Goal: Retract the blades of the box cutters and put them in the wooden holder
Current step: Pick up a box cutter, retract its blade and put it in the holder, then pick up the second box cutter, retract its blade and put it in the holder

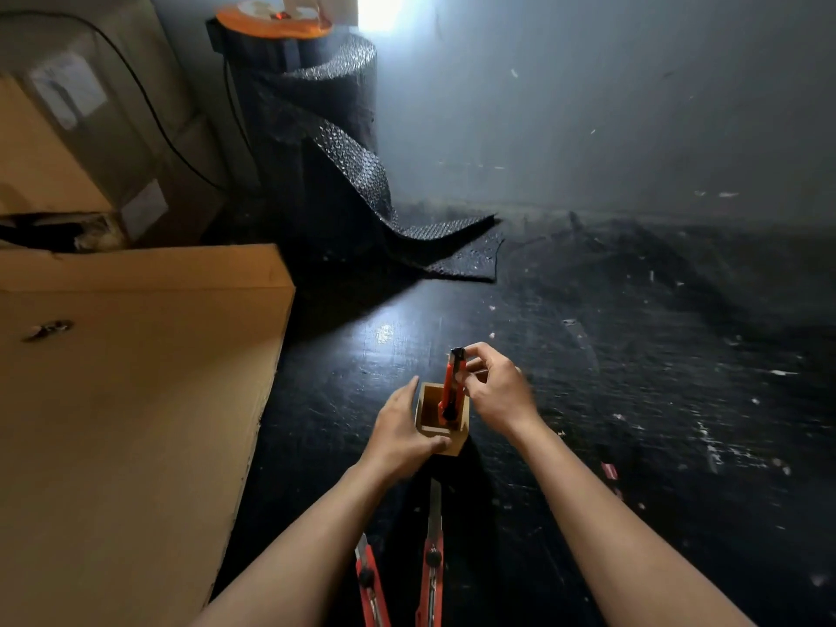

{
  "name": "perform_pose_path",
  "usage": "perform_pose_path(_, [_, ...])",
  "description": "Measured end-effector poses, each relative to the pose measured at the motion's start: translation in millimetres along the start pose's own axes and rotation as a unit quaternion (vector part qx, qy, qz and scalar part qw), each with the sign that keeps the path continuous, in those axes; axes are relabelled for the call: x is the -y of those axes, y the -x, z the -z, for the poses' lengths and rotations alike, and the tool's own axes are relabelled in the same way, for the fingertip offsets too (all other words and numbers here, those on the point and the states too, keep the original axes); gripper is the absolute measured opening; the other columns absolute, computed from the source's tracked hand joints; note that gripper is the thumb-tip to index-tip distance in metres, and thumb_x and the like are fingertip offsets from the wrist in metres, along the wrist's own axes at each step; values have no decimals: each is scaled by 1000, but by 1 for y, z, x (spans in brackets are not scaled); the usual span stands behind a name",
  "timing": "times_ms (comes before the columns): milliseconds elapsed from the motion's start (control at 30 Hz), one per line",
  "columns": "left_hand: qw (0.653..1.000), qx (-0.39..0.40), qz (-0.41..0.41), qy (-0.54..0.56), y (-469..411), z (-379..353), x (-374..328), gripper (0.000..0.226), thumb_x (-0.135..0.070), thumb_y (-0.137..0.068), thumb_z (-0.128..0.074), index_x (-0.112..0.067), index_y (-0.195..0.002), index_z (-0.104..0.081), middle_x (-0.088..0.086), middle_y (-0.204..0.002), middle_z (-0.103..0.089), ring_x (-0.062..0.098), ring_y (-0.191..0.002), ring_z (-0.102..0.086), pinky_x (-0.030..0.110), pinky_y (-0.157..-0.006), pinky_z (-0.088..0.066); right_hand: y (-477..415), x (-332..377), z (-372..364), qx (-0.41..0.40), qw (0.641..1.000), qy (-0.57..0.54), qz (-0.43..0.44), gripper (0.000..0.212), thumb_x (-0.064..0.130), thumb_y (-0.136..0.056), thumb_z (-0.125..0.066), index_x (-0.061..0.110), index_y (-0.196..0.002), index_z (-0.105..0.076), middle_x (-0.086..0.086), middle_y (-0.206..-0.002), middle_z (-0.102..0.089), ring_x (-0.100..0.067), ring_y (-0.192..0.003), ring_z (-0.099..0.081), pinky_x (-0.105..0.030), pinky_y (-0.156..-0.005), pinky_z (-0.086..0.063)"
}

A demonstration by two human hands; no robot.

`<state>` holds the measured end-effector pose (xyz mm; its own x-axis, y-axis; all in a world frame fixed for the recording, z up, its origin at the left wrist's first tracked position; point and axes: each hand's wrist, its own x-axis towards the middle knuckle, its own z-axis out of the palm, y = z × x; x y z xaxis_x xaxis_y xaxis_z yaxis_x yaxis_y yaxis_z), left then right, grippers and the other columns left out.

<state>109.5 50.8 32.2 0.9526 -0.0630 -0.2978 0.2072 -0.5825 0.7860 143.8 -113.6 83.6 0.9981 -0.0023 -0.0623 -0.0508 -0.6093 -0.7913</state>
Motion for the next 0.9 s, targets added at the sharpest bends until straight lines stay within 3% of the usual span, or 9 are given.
perform_pose_path(67, [1000,-3,-3,0,-4,-4,2,110,-32,-71,-91,-15,-161,-31,7,-163,-41,22,-151,-38,36,-122,-31,-3,-10,-7,10,1000,9,-16,9,16,-94,-70,21,-101,-71,7,-90,-73,-9,-81,-69,-18,-61,-48])
perform_pose_path(233, [999,-14,9,32,-8,-9,4,103,-33,-71,-93,-16,-158,-38,5,-154,-55,13,-140,-50,20,-111,-36,-10,-28,-20,28,998,20,-52,17,9,-88,-68,24,-93,-73,5,-90,-78,-17,-85,-73,-37,-77,-60])
perform_pose_path(300, [999,-16,14,41,-8,-10,3,101,-30,-73,-92,-18,-158,-38,2,-147,-62,5,-128,-55,14,-102,-36,-12,-32,-23,31,998,26,-56,18,9,-87,-68,24,-94,-74,5,-89,-78,-17,-85,-73,-36,-77,-60])
perform_pose_path(400, [999,-19,12,37,-6,-10,1,94,-27,-75,-91,-18,-156,-42,2,-138,-68,5,-118,-60,8,-94,-37,-14,-33,-25,34,997,36,-54,18,8,-88,-67,23,-96,-75,4,-92,-78,-18,-86,-72,-34,-77,-59])
perform_pose_path(533, [1000,-19,2,18,-4,-11,-1,77,-19,-80,-87,-17,-149,-52,3,-127,-74,1,-100,-58,-8,-71,-35,-16,-31,-24,31,997,44,-50,17,10,-90,-66,21,-100,-75,2,-97,-79,-19,-91,-72,-33,-79,-57])
perform_pose_path(600, [1000,-20,3,19,-2,-11,-3,77,-18,-81,-86,-15,-150,-51,5,-128,-73,1,-101,-57,-4,-73,-34,-16,-30,-22,18,998,42,-48,20,12,-91,-68,19,-108,-75,-1,-103,-79,-20,-97,-72,-33,-86,-57])
perform_pose_path(667, [1000,-14,10,22,0,-11,-5,81,-18,-83,-84,-14,-153,-46,6,-131,-71,3,-106,-58,8,-87,-36,-14,-27,-16,11,998,44,-43,30,11,-91,-68,18,-120,-72,-4,-111,-77,-22,-104,-70,-31,-91,-54])
perform_pose_path(767, [1000,-23,13,14,2,-11,-6,82,-18,-84,-83,-11,-154,-42,7,-135,-68,21,-124,-65,19,-91,-42,-7,-23,-3,9,998,43,-37,42,12,-94,-69,15,-135,-62,-7,-118,-72,-23,-108,-67,-34,-94,-53])
perform_pose_path(900, [997,-78,18,-19,12,-9,-1,102,-31,-82,-85,-11,-162,-26,13,-155,-52,28,-145,-48,37,-115,-42,14,-19,11,-12,998,49,-36,51,10,-93,-71,14,-141,-56,-8,-121,-68,-19,-105,-64,-33,-92,-54])
